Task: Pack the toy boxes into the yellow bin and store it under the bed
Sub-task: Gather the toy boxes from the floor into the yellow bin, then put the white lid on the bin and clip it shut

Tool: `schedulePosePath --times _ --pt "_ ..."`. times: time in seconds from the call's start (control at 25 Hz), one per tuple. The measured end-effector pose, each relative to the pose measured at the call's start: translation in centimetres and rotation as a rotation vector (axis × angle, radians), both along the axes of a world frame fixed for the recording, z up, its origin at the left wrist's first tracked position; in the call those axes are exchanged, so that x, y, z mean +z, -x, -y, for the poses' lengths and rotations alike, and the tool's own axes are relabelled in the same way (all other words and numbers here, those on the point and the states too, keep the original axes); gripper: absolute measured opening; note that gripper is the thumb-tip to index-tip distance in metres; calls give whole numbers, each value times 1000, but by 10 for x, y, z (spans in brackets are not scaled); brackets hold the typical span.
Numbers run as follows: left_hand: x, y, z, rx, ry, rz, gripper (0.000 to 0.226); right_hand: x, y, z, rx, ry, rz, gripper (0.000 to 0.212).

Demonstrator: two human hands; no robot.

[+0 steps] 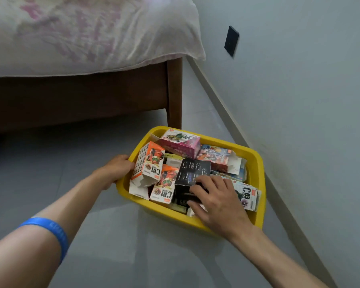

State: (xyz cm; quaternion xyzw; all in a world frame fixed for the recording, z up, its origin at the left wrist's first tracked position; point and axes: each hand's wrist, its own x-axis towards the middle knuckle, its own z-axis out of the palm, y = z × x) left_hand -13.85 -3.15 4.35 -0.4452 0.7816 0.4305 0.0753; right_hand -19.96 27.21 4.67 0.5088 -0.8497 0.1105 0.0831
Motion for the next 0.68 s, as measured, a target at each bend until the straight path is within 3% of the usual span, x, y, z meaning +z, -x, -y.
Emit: schedulePosePath --times 0.08,0.16,0.28,0.36,0.44,0.52,0.6,0.68 --pt "15 -35 21 -22 -98 143 14 3 -2 12 106 71 58 29" --pt "35 -66 43 -30 -210 207 35 11 -1 38 160 154 104 25" --pt "54 -73 55 -20 -120 117 63 29 18 94 102 218 220 29" --pt "57 -64 41 -81 -56 20 72 34 32 136 33 48 235 46" --pt "45 -54 24 -251 -52 -11 62 30 42 164 12 -151 199 54" --pt "32 -56 18 -307 -100 -104 52 22 49 179 33 -144 259 50" --pt "26 -62 25 -235 -152 -176 50 19 56 180 44 -76 315 47" --pt "19 -67 34 -86 -143 -143 52 23 56 178 56 -29 228 44"
